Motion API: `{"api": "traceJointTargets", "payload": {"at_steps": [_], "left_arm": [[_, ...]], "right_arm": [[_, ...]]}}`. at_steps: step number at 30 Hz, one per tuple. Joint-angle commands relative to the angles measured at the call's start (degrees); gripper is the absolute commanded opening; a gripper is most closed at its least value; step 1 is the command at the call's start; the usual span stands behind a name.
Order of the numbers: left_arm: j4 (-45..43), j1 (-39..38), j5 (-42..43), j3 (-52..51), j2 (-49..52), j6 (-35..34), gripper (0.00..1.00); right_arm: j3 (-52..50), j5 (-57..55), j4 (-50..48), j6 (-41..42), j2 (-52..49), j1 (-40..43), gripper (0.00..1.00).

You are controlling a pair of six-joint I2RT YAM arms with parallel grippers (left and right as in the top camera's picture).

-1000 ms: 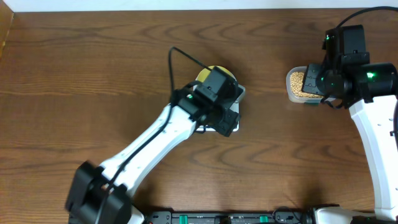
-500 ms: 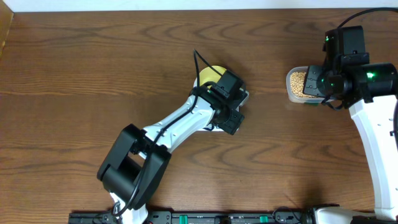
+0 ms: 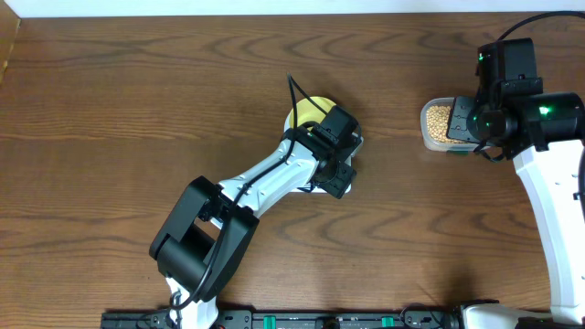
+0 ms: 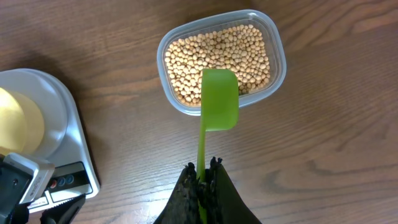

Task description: Scoop item into bowl and weigh 50g on scale

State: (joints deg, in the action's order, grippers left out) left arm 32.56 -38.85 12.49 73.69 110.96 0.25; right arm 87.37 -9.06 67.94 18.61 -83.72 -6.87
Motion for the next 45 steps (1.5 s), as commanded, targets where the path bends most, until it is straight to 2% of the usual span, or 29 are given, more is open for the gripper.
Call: {"api": "traceJointTargets", "payload": {"at_steps": [1,22,28,29,34,41,42,45], "left_arm": [[-0.15,-0.24,-1.20,-1.44,0.61,0.83,0.63],[-2.45,-3.93,-1.05,-6.84,1.40,0.79,0.63],[-0.07,-3.21,-4.52,-5.33,0.50,-0.31,0.64],[1.53,-2.89,-5.51,-4.39,-0.31,-0.31,0.69],[6.01,-1.68,-9.73,-1.51,-7.30,-0.31,0.72],[6.75,-0.96,-14.53,-0.83,-24.46,-2.16,0.80],[7.21,-0.94,-14.82,-0.83,-26.36,-2.21,0.89],[8.11,-0.79,-15.13,-0.83,-31.23,-2.23,0.98]], "right_arm": [[1.05,-1.36,0.02,-0.72,0.46,0.09,0.01],[1.05,-1.99,-0.04,-0.66,0.46,0.13,0.01],[1.05,-1.99,-0.35,-0.68,0.46,0.15,0.01],[1.05,-1.99,-0.39,-0.68,0.46,0.15,0.01],[1.05,-1.99,-0.94,-0.68,0.46,0.13,0.01],[1.05,-3.15,-1.25,-0.68,0.46,0.66,0.01],[1.05,-3.34,-1.22,-0.70,0.46,0.96,0.01],[1.01,-3.50,-1.22,-0.72,0.46,1.44,0.01]]}}
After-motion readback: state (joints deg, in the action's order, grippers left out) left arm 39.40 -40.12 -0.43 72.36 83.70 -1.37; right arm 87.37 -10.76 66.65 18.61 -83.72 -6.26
